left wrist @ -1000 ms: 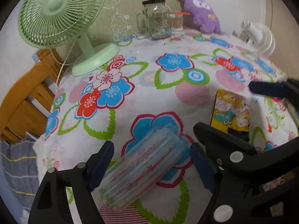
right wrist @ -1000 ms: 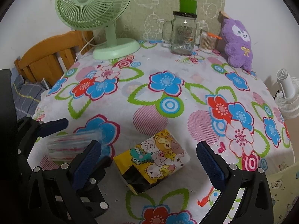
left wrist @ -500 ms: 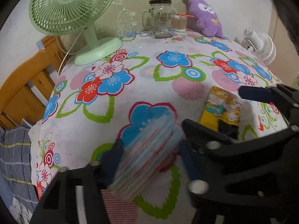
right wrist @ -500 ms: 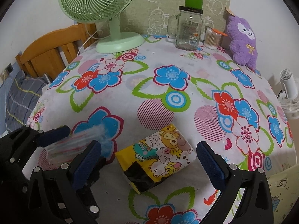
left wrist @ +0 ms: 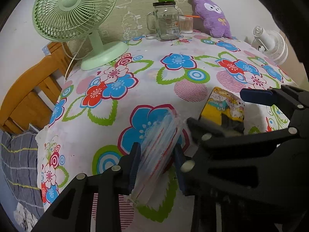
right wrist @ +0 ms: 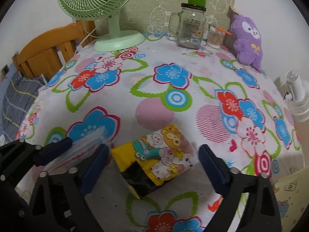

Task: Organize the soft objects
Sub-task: 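Grasp the clear straw bag with the left gripper while the right gripper grasps the yellow cartoon box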

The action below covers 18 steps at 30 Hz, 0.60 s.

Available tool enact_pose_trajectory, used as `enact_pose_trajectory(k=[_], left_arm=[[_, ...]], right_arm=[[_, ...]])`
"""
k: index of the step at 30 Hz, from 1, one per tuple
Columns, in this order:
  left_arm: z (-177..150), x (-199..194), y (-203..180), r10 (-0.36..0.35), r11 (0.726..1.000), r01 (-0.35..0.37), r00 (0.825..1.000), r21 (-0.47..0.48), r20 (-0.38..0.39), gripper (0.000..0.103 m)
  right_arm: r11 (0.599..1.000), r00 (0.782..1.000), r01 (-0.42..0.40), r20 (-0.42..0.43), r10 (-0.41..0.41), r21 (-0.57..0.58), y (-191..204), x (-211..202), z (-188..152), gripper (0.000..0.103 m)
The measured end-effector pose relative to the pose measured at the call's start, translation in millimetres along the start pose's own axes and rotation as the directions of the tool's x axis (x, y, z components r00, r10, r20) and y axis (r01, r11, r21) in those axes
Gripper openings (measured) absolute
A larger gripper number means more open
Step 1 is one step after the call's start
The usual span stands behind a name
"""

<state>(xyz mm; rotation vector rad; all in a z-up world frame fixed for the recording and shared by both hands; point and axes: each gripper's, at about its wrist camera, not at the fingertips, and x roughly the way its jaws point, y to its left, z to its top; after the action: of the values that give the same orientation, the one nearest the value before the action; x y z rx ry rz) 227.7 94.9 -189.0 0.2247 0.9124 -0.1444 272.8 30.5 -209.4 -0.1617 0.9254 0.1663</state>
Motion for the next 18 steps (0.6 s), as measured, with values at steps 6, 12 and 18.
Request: enact_pose_trajectory(k=[6,12,18], left_arm=[[0,-1,-2,0.002,1.0,-0.002,1.0,-0.017,-0.01,0.033],[-1,-4,-6,-0.004,1.0,0.003,1.0,-0.028,-0.009,0.031],[-1,-8,-12,-0.023,0.998,0.022,1.0,-0.058,-0.009,0.027]], right_arm=[[1.0,1.0,-0.01,-0.009,0.01,-0.005,-3,0,-1,0.082],[1.0,1.0,-0.029,-0.013,0.029,-0.005,-5,-6,-4,0.076],[0.999,0.999,-0.05,-0.005,0.05,-0.012,-7,-17,-9,0.058]])
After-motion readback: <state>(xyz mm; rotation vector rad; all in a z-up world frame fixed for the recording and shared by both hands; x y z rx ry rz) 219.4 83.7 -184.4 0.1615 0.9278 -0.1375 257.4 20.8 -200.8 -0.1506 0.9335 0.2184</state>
